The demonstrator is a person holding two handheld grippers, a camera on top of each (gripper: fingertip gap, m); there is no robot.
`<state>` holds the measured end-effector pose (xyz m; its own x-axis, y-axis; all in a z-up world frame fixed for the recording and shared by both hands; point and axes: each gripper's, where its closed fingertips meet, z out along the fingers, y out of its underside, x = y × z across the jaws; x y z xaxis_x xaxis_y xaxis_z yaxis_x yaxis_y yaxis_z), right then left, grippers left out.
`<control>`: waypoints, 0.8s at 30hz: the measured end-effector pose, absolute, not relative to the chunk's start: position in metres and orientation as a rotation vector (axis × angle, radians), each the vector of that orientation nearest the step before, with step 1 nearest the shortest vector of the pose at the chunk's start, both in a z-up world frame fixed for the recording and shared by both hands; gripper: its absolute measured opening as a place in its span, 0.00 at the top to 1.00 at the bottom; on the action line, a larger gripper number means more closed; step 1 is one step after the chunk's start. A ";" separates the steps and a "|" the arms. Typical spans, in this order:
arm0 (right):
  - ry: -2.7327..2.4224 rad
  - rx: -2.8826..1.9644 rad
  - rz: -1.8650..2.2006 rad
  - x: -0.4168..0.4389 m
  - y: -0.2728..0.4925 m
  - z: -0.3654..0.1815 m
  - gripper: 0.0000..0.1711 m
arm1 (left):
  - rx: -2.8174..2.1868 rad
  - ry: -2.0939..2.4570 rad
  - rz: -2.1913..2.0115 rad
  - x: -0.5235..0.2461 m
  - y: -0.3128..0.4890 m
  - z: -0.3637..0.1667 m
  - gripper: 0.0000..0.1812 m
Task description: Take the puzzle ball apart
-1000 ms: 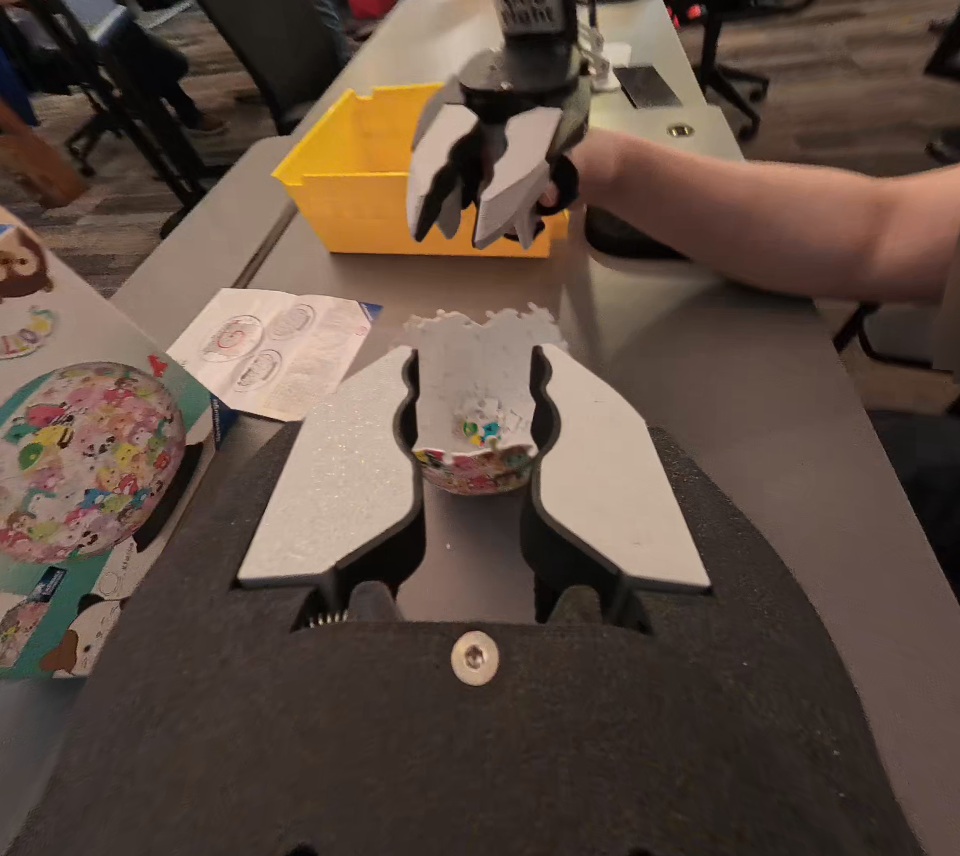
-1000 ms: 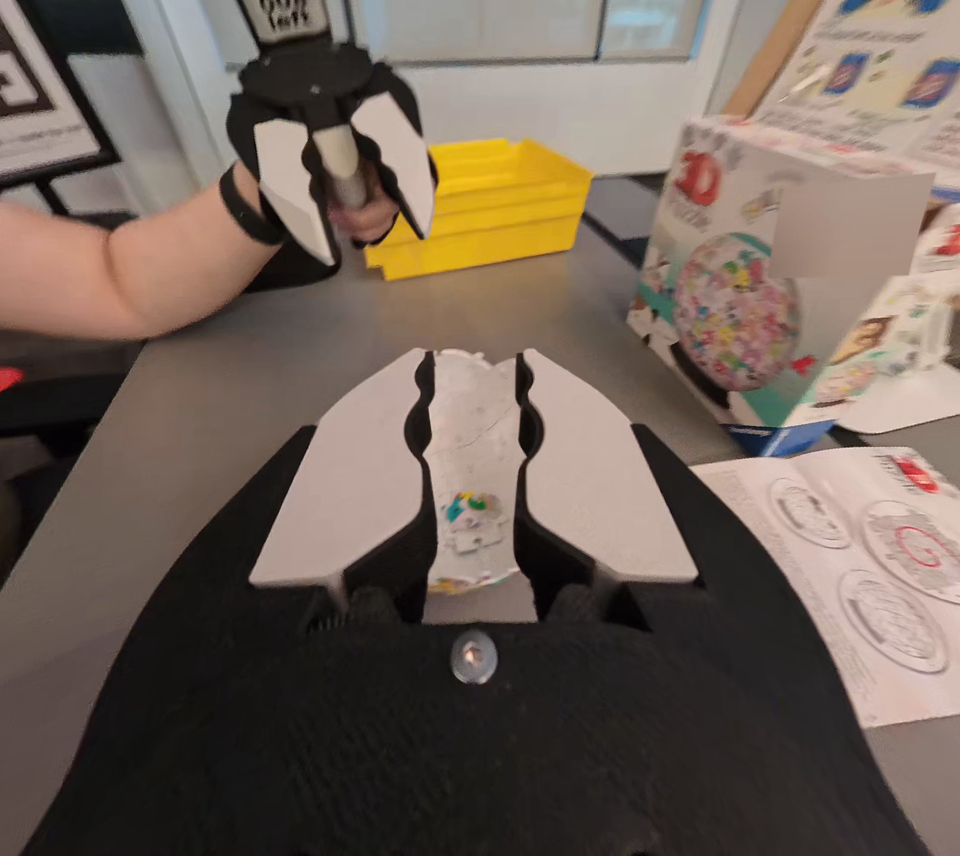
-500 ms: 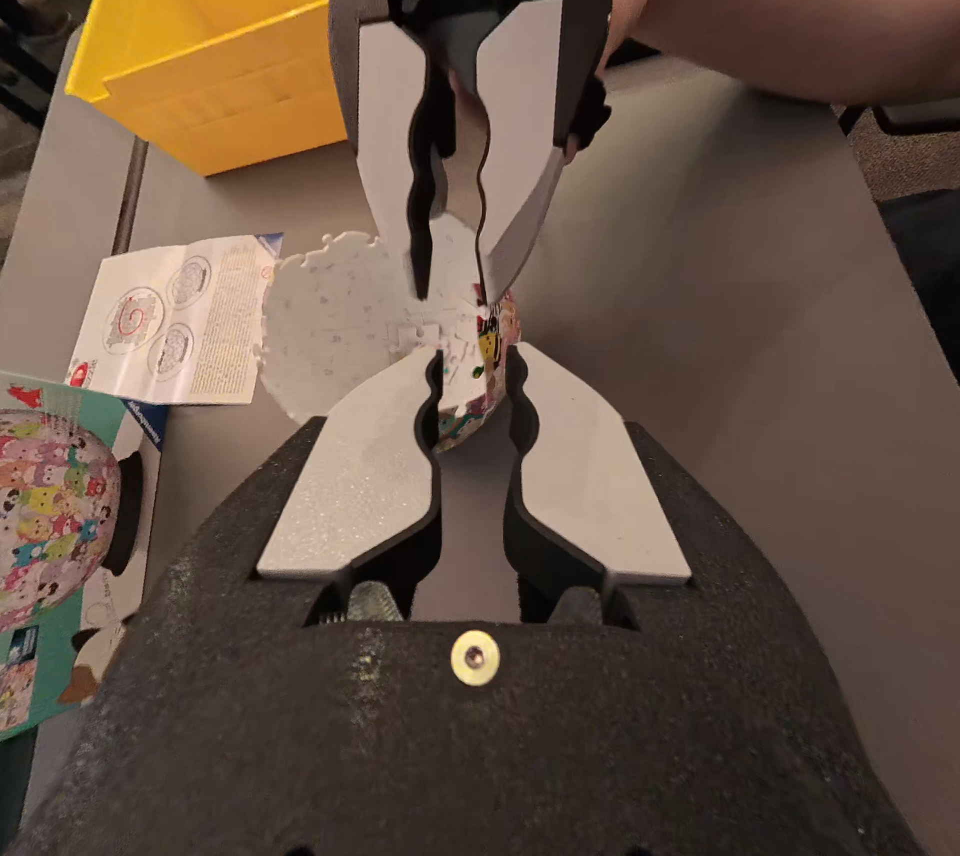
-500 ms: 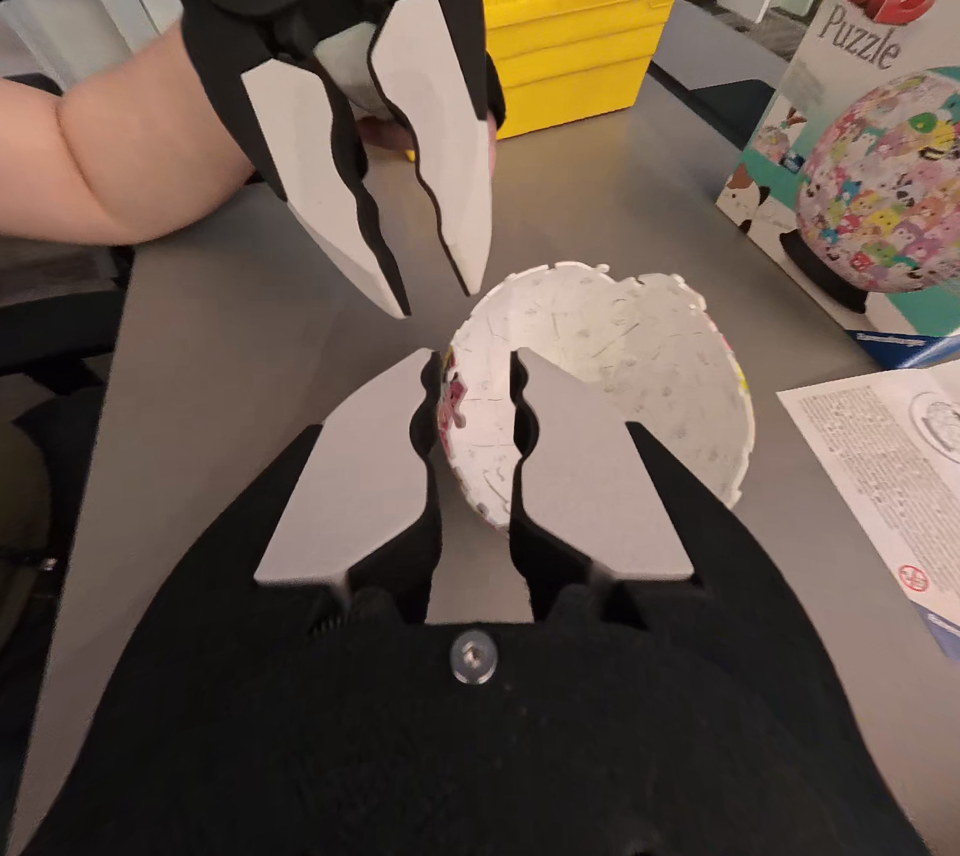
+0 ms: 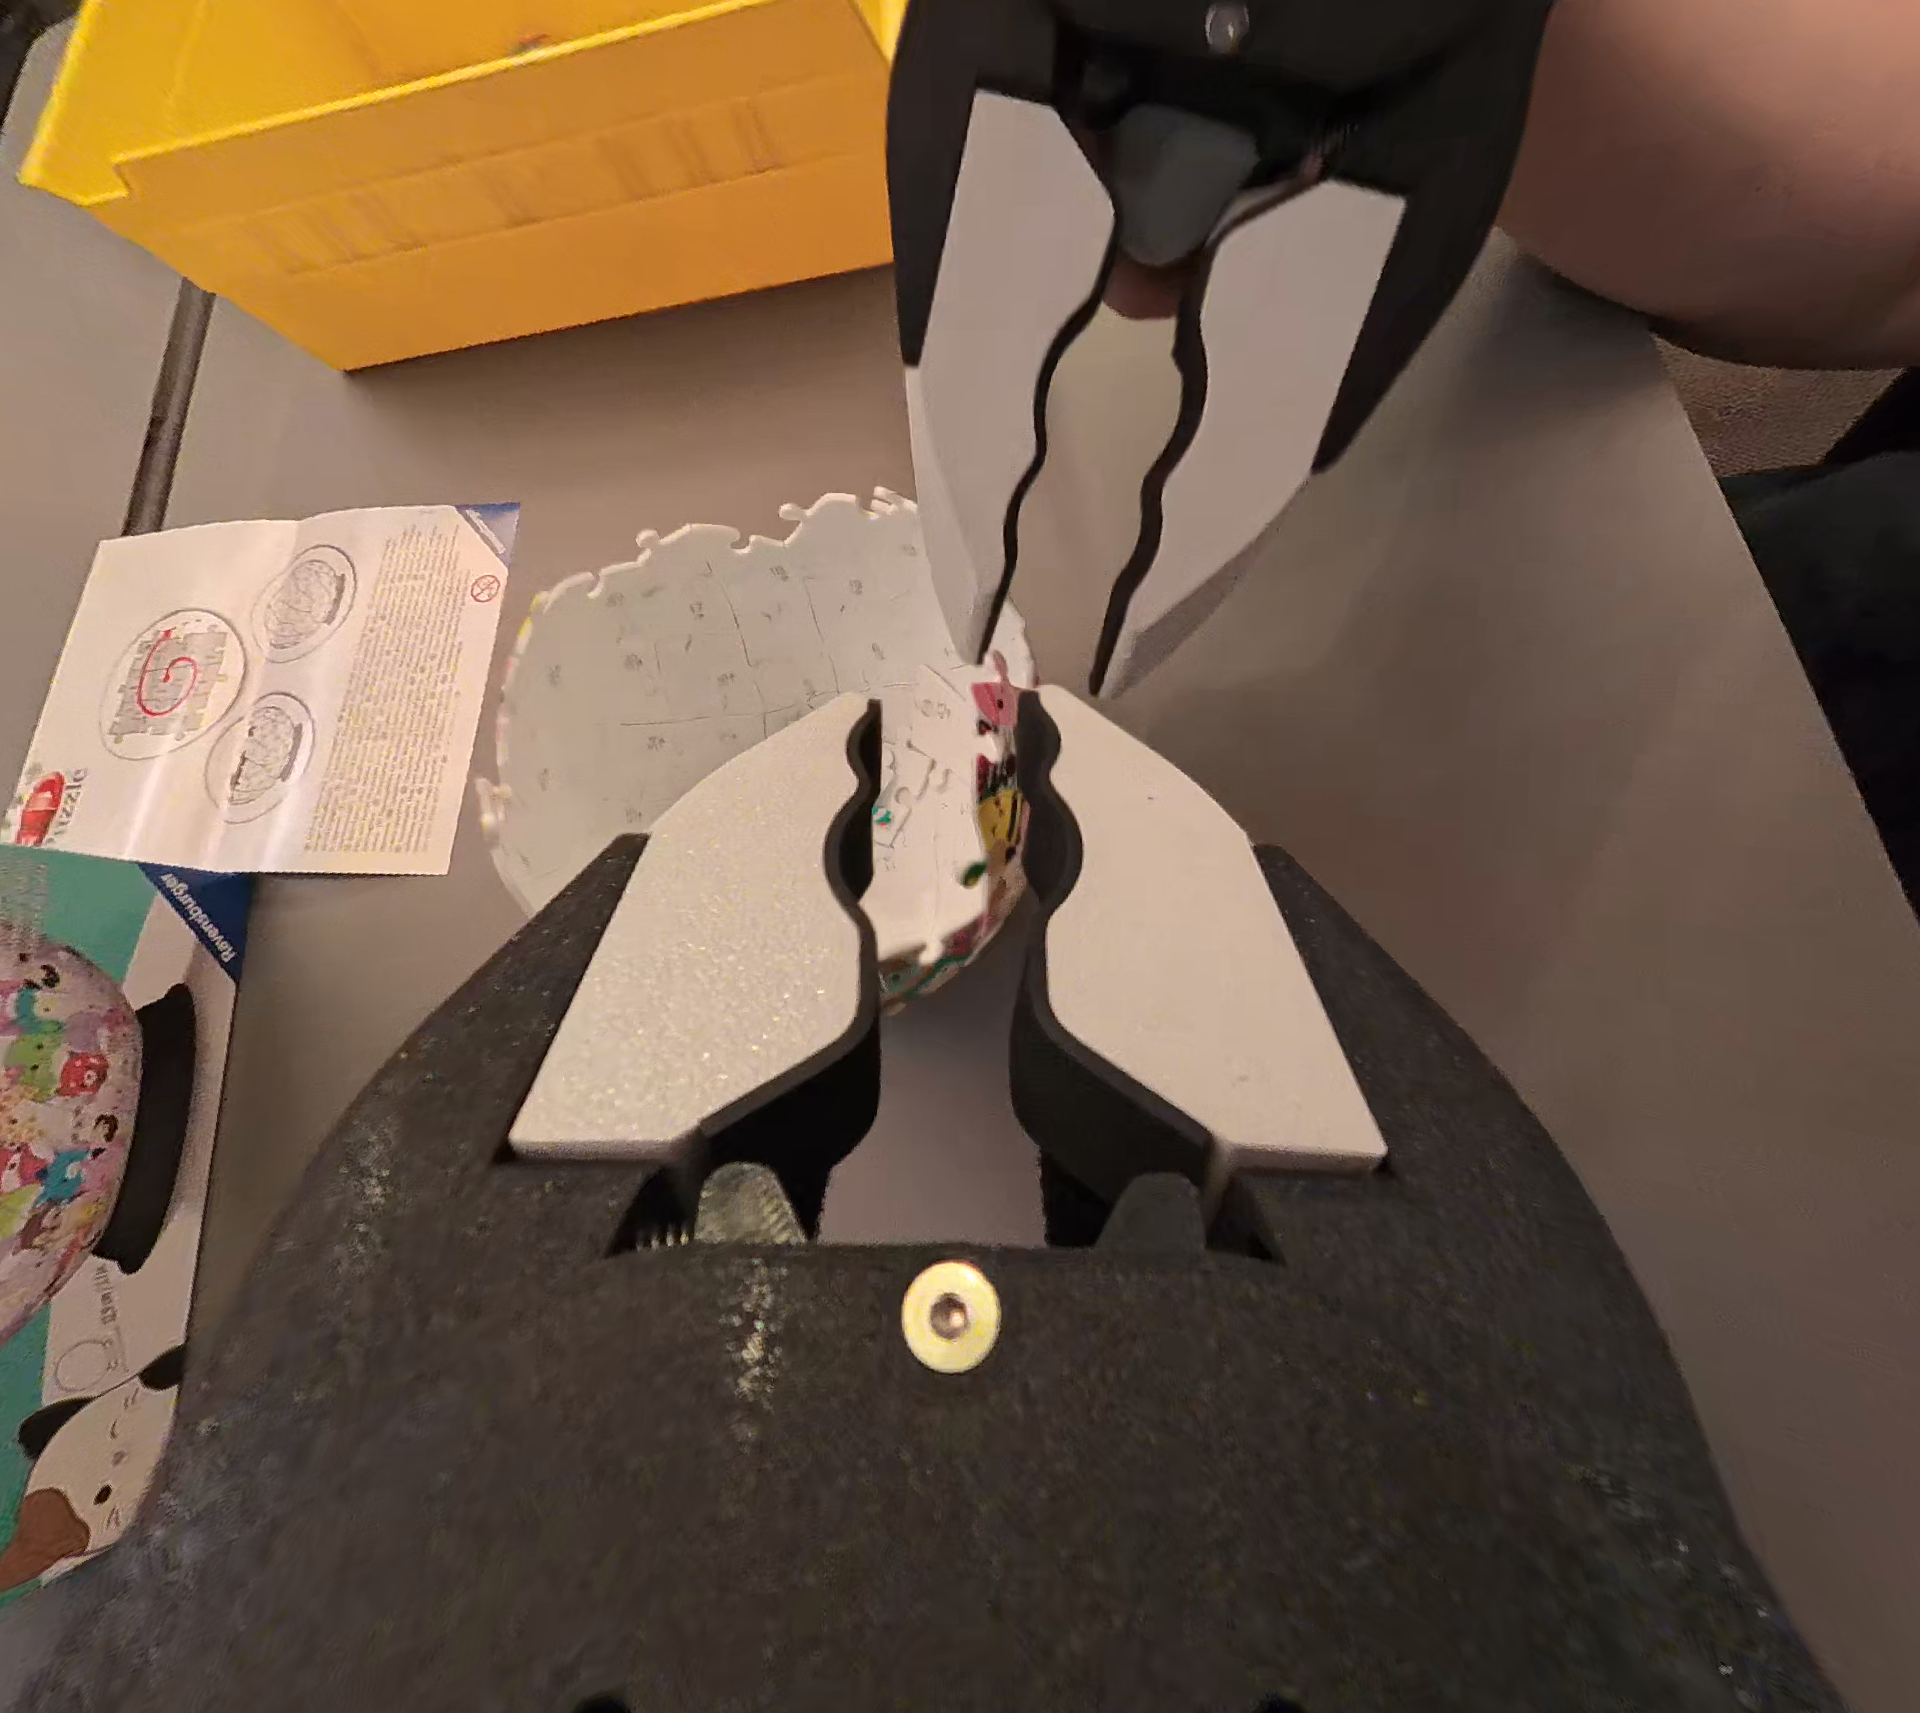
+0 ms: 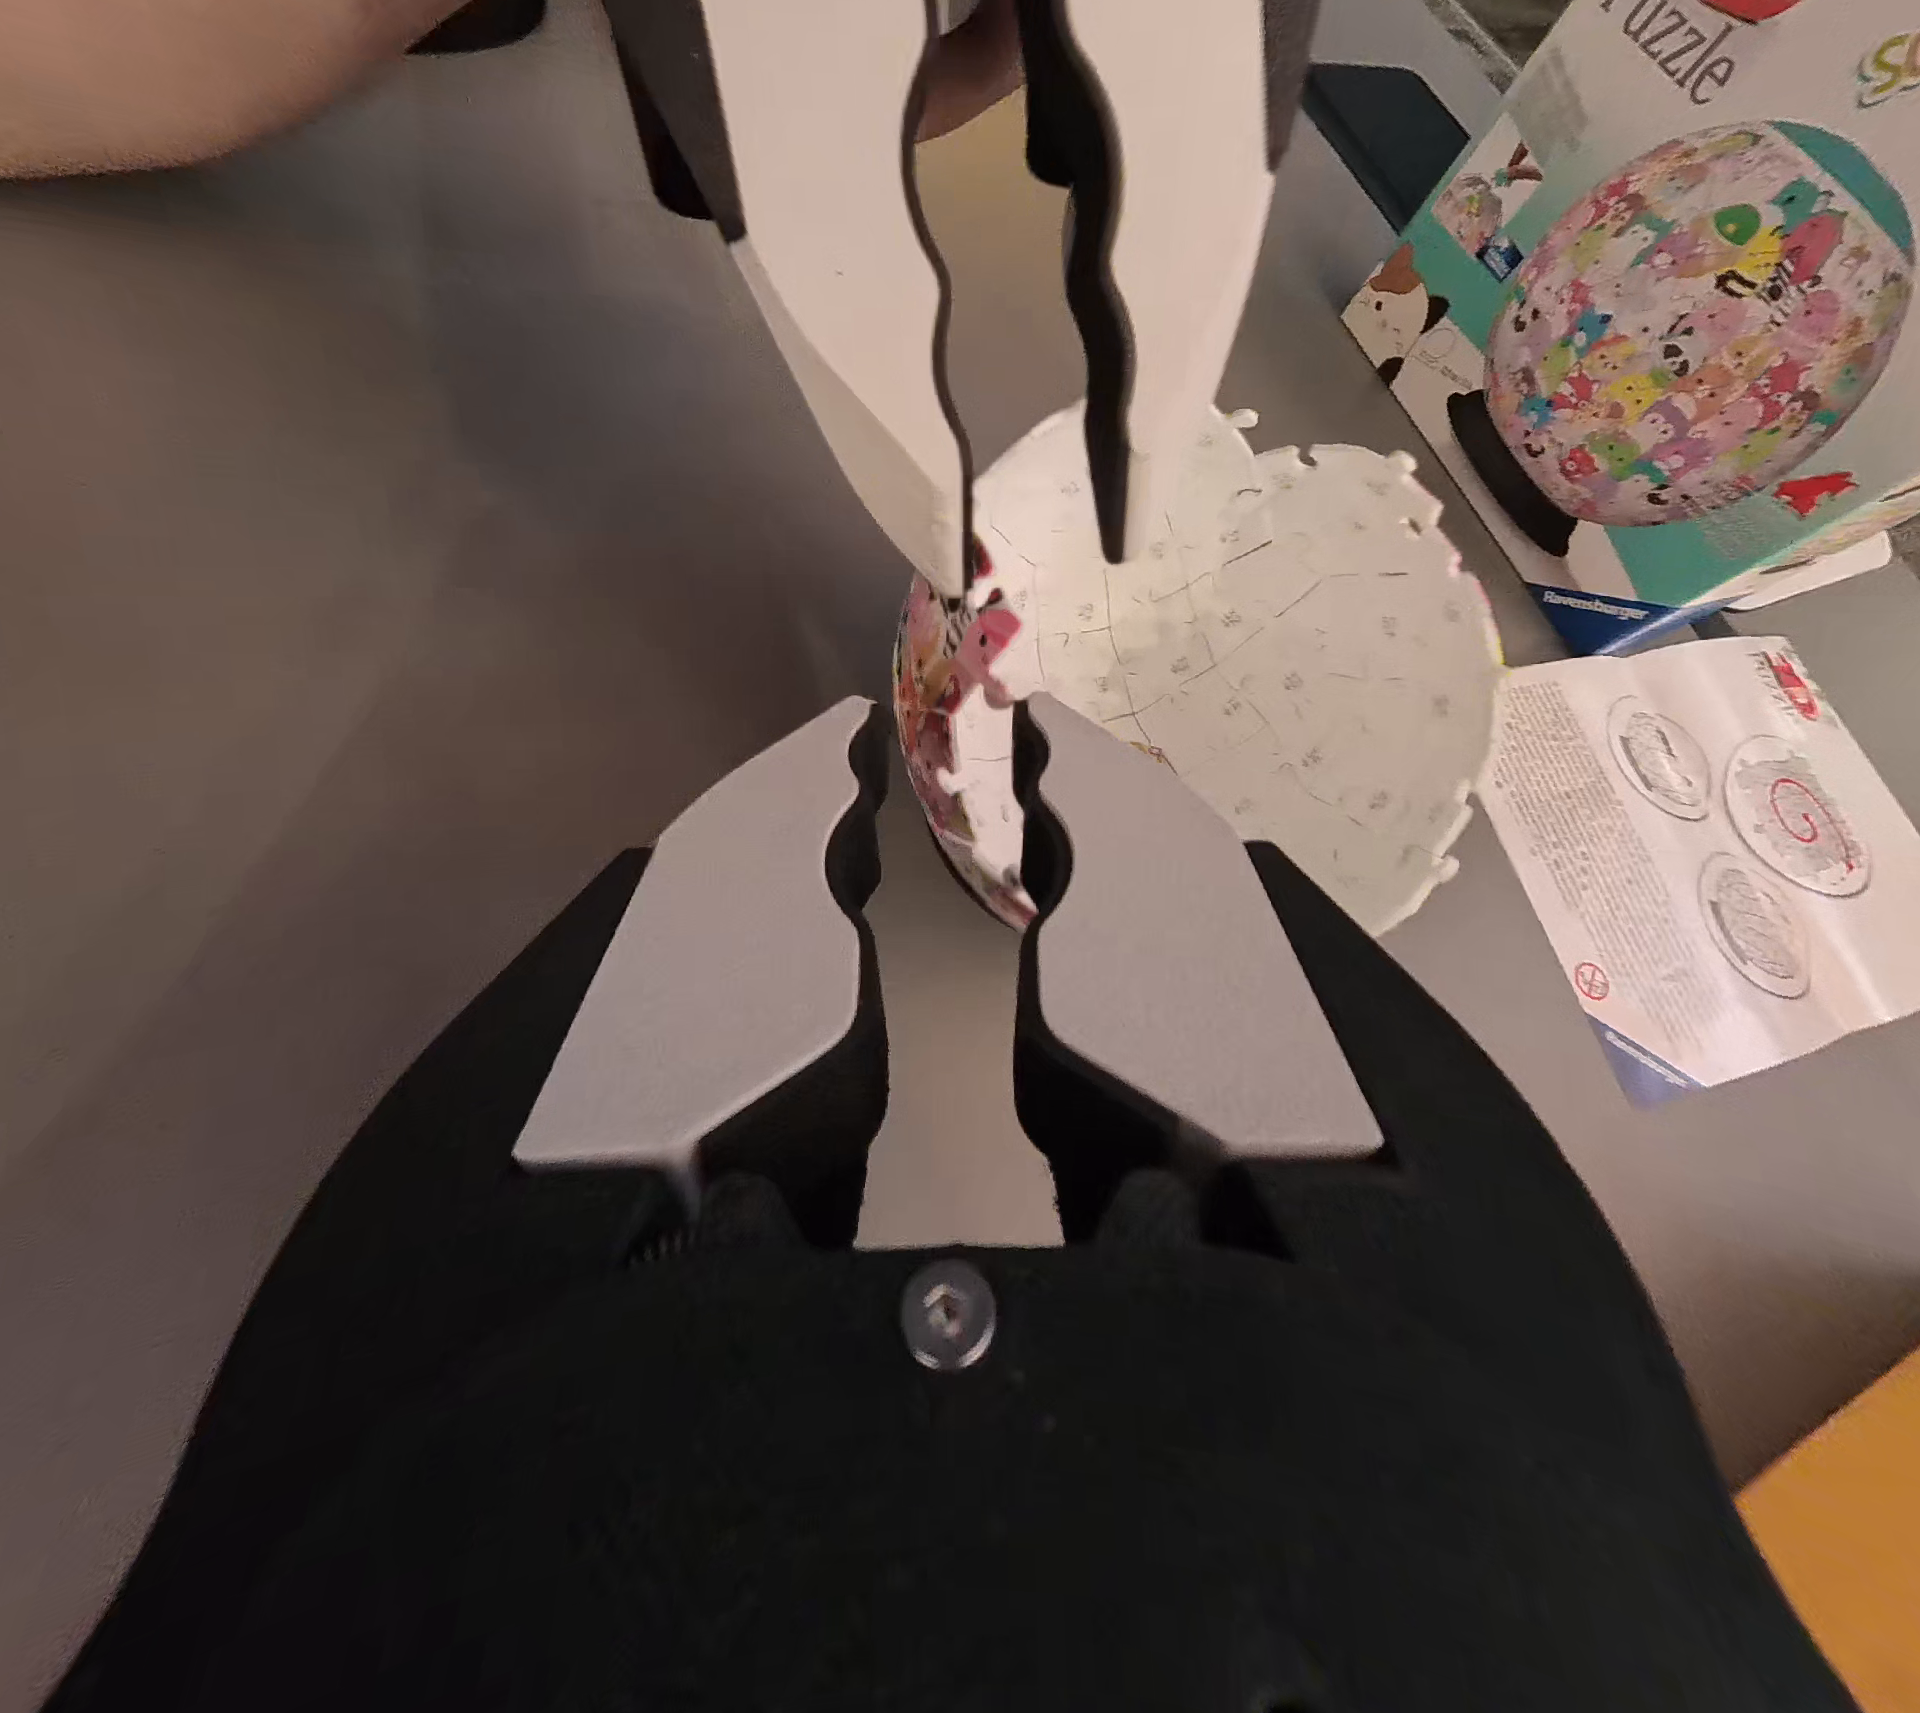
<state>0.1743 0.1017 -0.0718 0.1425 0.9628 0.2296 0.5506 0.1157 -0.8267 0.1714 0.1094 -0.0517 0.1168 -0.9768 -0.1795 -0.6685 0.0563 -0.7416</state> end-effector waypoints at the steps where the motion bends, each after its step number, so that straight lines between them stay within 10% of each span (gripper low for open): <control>1: -1.516 -1.551 0.606 0.173 0.102 -0.073 0.86 | -1.696 1.635 -0.544 0.172 0.110 -0.051 0.87; 24: -1.470 -1.653 0.860 0.152 0.106 -0.063 0.92 | -1.676 1.769 -0.440 0.151 0.103 -0.070 0.95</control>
<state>0.1519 0.1056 -0.0629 0.1150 0.9934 -0.0035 0.4902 -0.0598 -0.8696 0.1508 0.1033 -0.0696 0.0315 -0.9736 -0.2259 -0.7543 0.1252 -0.6445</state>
